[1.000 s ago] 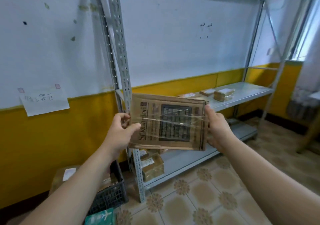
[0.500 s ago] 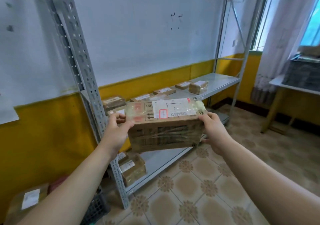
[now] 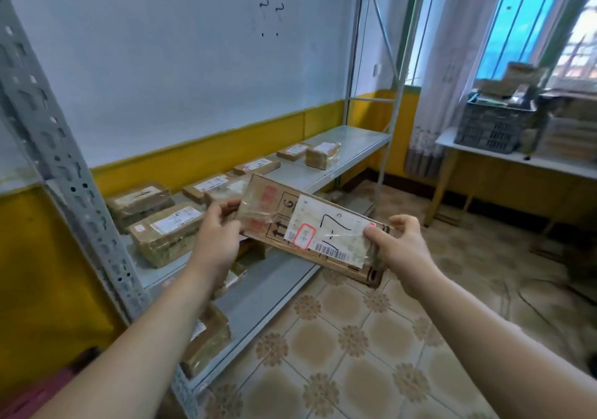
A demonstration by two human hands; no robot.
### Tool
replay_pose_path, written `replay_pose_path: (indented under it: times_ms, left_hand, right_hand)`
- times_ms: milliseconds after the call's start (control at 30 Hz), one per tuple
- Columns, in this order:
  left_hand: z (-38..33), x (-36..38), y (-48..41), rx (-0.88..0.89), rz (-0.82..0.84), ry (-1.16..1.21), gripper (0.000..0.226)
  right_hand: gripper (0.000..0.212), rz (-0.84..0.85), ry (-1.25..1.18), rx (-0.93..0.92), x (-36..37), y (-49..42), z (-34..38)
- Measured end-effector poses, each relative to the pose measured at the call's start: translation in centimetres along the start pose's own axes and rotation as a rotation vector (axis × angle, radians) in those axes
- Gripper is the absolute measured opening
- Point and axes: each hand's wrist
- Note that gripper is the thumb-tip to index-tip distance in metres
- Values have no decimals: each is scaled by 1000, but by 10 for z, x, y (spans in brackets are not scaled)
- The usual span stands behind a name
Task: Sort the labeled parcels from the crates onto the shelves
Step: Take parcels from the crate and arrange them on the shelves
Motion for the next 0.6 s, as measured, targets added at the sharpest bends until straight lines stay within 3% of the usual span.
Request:
replay_pose_path:
  times_ms: [100, 600]
  left_hand:
    - [1, 32, -15, 40, 65, -15, 32]
    - [-24, 274, -113, 219, 133, -293, 39]
  right_hand:
    - [60, 51, 1, -11, -15, -19, -4]
    - [56, 30, 79, -91, -134, -198, -28]
Point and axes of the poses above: each hand's wrist, its own y-axis away from the middle knuckle, its own x-axis out of the palm, z = x × y, and after that the axes turned 7 degrees about -y, right-handed
